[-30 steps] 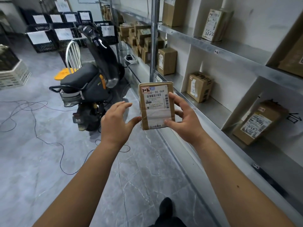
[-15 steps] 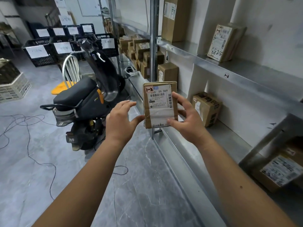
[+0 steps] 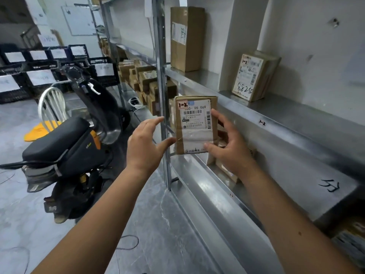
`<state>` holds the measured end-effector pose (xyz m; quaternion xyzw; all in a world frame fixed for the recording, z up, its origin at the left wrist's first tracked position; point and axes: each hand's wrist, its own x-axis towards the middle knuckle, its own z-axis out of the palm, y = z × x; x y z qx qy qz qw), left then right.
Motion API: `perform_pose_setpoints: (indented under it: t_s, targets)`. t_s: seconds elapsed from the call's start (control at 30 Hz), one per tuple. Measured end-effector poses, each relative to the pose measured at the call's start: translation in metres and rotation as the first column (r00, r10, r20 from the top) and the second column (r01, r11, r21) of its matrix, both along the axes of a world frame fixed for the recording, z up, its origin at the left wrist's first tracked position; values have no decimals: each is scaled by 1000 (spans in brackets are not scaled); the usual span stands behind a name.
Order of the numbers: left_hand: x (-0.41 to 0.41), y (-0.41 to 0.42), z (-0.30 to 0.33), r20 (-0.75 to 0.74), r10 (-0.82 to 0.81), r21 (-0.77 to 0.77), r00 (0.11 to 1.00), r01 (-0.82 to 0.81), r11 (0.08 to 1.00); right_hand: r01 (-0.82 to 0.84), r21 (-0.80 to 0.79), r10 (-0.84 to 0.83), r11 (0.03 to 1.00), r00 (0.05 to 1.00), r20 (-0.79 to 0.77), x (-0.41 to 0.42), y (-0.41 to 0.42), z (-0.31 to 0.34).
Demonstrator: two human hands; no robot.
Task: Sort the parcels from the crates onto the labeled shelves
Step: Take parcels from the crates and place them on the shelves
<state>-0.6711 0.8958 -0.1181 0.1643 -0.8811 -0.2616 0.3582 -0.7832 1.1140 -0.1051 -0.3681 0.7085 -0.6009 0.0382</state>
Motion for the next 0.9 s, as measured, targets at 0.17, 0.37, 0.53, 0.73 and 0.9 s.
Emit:
perform_pose_setpoints:
  t_s: [0.17, 0.37, 0.53, 0.73, 0.9]
  targets:
    - [-66, -7, 16, -34, -159, 9, 987, 159, 987, 150, -52, -150, 987, 989, 1, -28, 9, 11]
    - [-147, -12, 35, -76, -404, 40, 912, 408, 912, 367, 16, -366, 930, 930, -44, -49, 17, 34]
    - [-192, -15, 47, -185, -600, 49, 778, 617, 785, 518, -102, -522, 849, 852, -20, -45, 16, 44]
    - [-218, 0, 61, -202, -754, -8, 625, 769, 640, 623, -181, -643, 761, 760, -90, -27, 18, 56]
    - [-232, 19, 65, -200, -815, -2, 544, 832, 555, 711, -197, -736, 675, 668, -113, -16, 22, 61]
